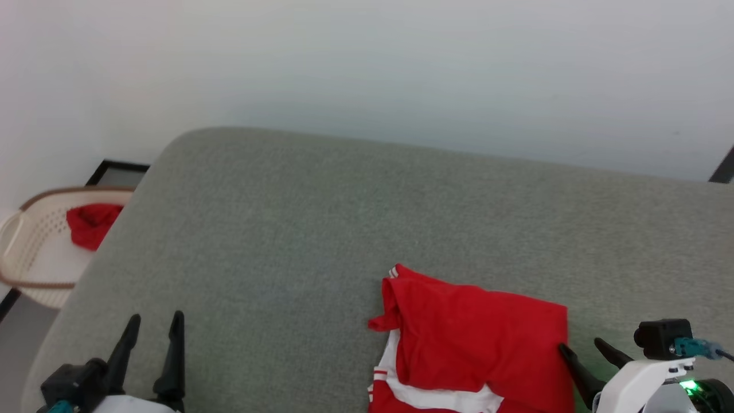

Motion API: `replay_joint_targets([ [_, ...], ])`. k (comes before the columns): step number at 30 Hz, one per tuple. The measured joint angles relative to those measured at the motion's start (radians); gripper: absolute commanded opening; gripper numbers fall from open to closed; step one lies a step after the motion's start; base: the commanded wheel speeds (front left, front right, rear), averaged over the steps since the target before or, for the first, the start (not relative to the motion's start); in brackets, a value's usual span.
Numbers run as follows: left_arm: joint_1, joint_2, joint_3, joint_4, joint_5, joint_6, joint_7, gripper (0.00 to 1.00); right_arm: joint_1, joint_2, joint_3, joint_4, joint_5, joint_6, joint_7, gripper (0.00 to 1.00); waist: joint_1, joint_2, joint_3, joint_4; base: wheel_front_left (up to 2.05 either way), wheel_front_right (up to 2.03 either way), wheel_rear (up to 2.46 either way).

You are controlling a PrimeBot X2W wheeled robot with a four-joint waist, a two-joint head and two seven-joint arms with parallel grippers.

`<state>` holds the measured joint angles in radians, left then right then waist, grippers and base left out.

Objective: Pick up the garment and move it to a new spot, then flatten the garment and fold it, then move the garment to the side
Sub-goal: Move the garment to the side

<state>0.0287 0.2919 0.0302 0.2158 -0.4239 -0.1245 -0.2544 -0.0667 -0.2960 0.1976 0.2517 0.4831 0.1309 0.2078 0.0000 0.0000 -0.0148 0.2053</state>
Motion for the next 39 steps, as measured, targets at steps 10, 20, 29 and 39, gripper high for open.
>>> replay_joint_targets([
  [10, -0.047, -0.016, -0.019, 0.018, -0.007, 0.0, -0.002, 1.0, -0.027, 0.063, -0.062, 0.032, -0.003, 0.0, 0.223, 1.0, 0.0, 0.0, 0.085, 0.05, 0.0, 0.0, 0.0],
  [20, -0.072, -0.019, -0.027, 0.034, -0.019, -0.003, -0.006, 1.0, -0.054, 0.107, -0.131, 0.021, -0.073, 0.001, 0.362, 0.0, 0.0, 0.0, 0.105, 0.058, 0.0, 0.0, 0.0],
  [29, -0.075, -0.016, -0.022, 0.025, -0.014, -0.003, -0.006, 1.0, -0.099, 0.066, -0.175, -0.006, -0.089, 0.001, 0.417, 0.0, 0.0, 0.0, 0.105, 0.04, 0.0, 0.0, 0.0],
  [39, -0.104, -0.036, -0.018, -0.023, 0.016, -0.003, -0.007, 1.0, -0.208, -0.121, -0.214, -0.013, -0.117, 0.001, 0.453, 0.0, 0.0, 0.0, 0.135, -0.017, 0.0, 0.0, 0.0],
])
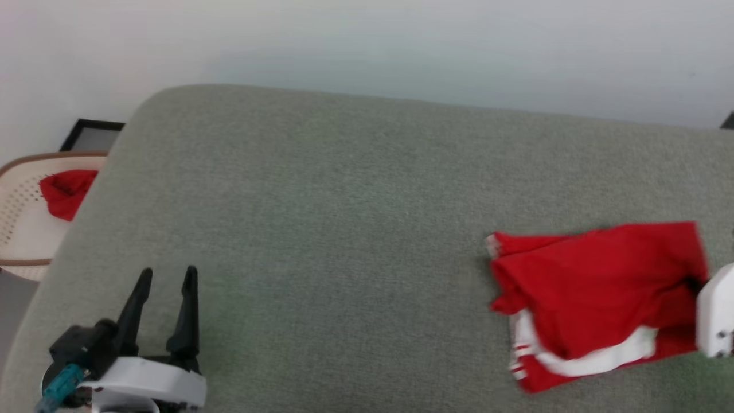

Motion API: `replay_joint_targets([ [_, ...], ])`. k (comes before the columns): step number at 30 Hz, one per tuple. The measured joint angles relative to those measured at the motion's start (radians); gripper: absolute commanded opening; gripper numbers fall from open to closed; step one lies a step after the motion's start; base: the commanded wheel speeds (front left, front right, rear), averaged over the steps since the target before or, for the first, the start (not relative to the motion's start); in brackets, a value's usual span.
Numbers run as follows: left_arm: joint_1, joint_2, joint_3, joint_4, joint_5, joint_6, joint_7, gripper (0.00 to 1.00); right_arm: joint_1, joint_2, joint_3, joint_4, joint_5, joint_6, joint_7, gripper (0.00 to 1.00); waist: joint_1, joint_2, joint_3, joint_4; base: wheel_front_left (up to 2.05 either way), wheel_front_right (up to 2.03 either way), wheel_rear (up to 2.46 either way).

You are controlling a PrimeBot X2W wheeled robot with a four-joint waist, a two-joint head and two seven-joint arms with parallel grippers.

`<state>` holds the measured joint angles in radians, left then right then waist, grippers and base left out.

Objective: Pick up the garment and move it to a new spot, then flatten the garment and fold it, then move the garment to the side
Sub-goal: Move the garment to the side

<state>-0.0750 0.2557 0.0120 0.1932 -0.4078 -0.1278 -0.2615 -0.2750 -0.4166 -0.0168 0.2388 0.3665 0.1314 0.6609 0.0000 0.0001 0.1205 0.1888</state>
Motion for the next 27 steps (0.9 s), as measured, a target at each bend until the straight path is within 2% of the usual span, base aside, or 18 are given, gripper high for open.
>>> replay_joint_targets([
  [11, -0.077, -0.021, -0.012, -0.045, 0.015, -0.001, 0.0, 1.0, -0.141, -0.236, -0.04, 0.095, -0.043, 0.0, -0.059, 0.0, 0.0, 0.0, 0.096, -0.061, 0.0, 0.0, 0.0],
  [18, -0.113, -0.021, -0.009, -0.065, 0.02, -0.001, 0.0, 1.0, -0.191, -0.36, -0.032, 0.163, -0.098, 0.0, -0.124, 0.0, 0.0, 0.0, 0.161, -0.095, 0.0, 0.0, 0.0],
  [22, -0.128, -0.019, -0.014, -0.071, 0.019, -0.001, 0.0, 1.0, -0.214, -0.415, -0.009, 0.213, -0.135, 0.0, -0.163, 0.0, 0.0, 0.0, 0.191, -0.108, 0.0, 0.0, 0.0],
  [27, -0.137, -0.01, -0.019, -0.072, 0.017, -0.001, 0.0, 1.0, -0.257, -0.434, -0.006, 0.281, -0.181, 0.0, -0.182, 0.0, 0.0, 0.0, 0.214, -0.115, 0.0, 0.0, 0.0],
])
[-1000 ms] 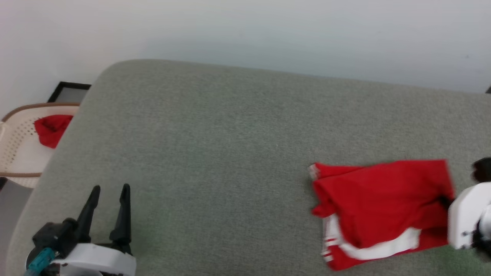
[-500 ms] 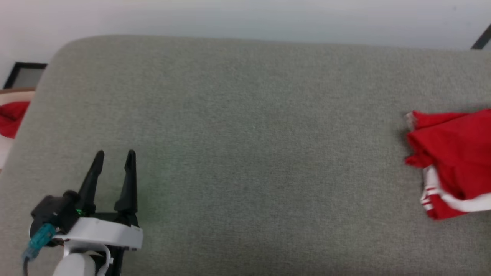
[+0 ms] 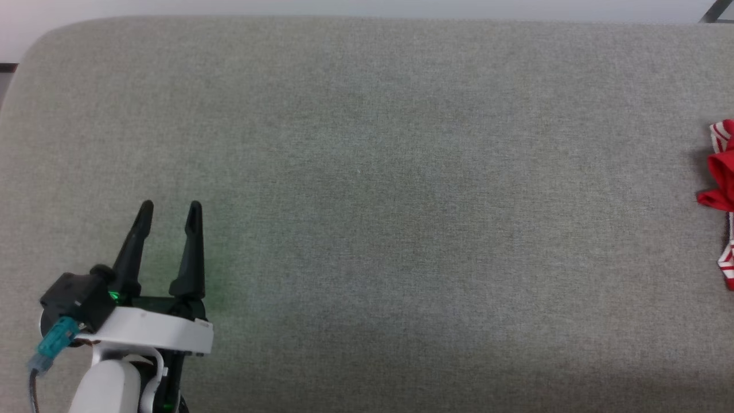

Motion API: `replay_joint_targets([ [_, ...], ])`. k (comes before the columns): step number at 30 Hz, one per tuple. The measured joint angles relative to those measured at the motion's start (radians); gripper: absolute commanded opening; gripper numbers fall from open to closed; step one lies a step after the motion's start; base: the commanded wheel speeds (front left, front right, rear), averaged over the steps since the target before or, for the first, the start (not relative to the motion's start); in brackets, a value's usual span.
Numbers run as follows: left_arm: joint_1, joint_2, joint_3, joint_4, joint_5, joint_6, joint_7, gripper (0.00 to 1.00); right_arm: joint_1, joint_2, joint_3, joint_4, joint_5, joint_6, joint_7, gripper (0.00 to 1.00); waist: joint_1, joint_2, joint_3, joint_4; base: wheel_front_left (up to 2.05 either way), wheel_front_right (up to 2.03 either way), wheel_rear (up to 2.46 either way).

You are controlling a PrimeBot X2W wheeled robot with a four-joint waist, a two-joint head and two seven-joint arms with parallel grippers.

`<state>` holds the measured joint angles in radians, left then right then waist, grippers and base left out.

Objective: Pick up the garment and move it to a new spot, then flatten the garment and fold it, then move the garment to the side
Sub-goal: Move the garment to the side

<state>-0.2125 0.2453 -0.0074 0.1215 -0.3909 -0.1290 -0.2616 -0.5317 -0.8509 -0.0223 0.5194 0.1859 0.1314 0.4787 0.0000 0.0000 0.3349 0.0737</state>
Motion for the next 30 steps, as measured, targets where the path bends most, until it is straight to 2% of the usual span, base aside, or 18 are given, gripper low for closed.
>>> replay_joint_targets([
  [4, -0.003, 0.004, -0.003, 0.001, -0.004, 0.0, 0.0, 1.0, -0.032, 0.026, -0.026, 0.055, -0.033, 0.0, -0.005, 0.01, 0.0, 0.0, 0.0, 0.004, 0.0, 0.0, 0.0],
  [6, -0.003, 0.005, -0.003, 0.003, -0.004, 0.0, 0.0, 1.0, -0.037, 0.042, -0.032, 0.075, -0.051, 0.0, -0.01, 0.34, 0.0, 0.0, -0.004, 0.006, 0.0, 0.0, 0.0],
  [7, -0.003, 0.006, -0.003, 0.005, -0.004, 0.0, 0.0, 1.0, -0.038, 0.05, -0.035, 0.082, -0.06, 0.0, -0.014, 0.58, 0.0, 0.0, -0.007, 0.007, 0.0, 0.0, 0.0],
  [8, -0.003, 0.006, -0.002, 0.007, -0.004, 0.0, 0.0, 1.0, -0.041, 0.059, -0.041, 0.091, -0.069, 0.0, -0.017, 1.0, 0.0001, 0.0, -0.01, 0.007, 0.0, 0.0, 0.0],
  [19, 0.049, 0.014, 0.021, 0.029, -0.005, 0.0, 0.0, 1.0, -0.052, 0.151, -0.043, 0.066, -0.092, 0.0, -0.072, 1.0, 0.0001, 0.0, -0.091, -0.003, 0.0, 0.0, 0.0],
  [30, 0.147, 0.023, 0.047, 0.046, 0.003, 0.0, 0.0, 1.0, 0.051, 0.292, 0.009, -0.103, 0.018, 0.0, -0.236, 1.0, 0.0, 0.0, -0.229, -0.029, 0.0, 0.0, 0.0],
])
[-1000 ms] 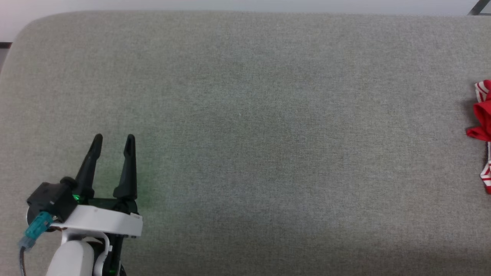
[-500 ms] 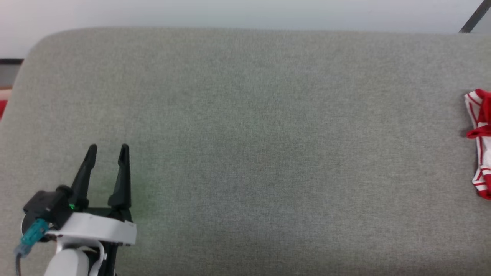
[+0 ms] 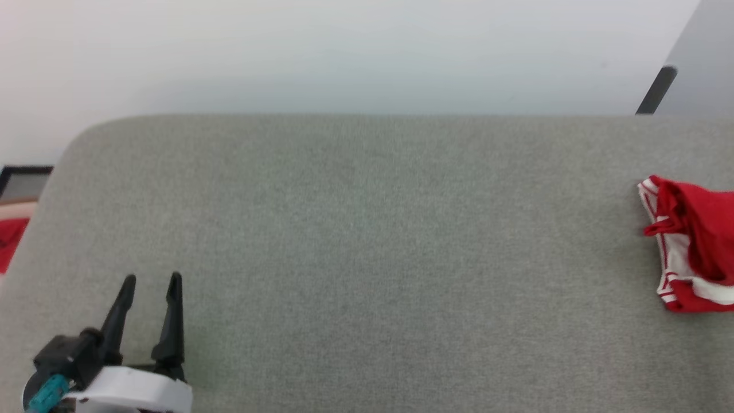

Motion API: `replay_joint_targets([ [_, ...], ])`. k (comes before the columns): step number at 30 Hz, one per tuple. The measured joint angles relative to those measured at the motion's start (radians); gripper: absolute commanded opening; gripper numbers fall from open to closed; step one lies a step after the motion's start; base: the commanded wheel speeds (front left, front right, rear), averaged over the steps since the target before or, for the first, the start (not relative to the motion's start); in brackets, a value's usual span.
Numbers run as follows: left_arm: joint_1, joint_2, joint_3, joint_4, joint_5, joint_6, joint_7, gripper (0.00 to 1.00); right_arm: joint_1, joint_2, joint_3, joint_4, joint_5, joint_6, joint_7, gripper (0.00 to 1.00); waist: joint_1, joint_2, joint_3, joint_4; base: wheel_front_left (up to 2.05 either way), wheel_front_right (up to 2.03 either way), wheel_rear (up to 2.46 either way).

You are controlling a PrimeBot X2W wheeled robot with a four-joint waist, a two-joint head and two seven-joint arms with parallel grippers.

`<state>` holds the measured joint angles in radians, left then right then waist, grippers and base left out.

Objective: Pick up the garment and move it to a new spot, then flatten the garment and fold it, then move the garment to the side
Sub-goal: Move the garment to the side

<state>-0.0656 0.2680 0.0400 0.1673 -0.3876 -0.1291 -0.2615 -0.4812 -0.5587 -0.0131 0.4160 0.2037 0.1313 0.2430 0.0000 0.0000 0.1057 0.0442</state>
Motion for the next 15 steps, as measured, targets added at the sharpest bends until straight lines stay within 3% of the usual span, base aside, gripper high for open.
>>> replay_joint_targets([
  [8, 0.06, 0.004, 0.017, -0.007, -0.003, 0.0, 0.0, 1.0, 0.171, 0.125, 0.003, -0.133, 0.025, 0.0, -0.196, 1.0, 0.0, 0.0, -0.096, -0.022, 0.0, 0.0, 0.0],
  [15, 0.1, 0.015, 0.031, -0.02, 0.003, -0.001, 0.0, 1.0, 0.314, 0.226, -0.011, -0.161, 0.023, 0.0, -0.343, 1.0, 0.0001, 0.0, -0.141, -0.034, 0.0, 0.0, 0.0],
])
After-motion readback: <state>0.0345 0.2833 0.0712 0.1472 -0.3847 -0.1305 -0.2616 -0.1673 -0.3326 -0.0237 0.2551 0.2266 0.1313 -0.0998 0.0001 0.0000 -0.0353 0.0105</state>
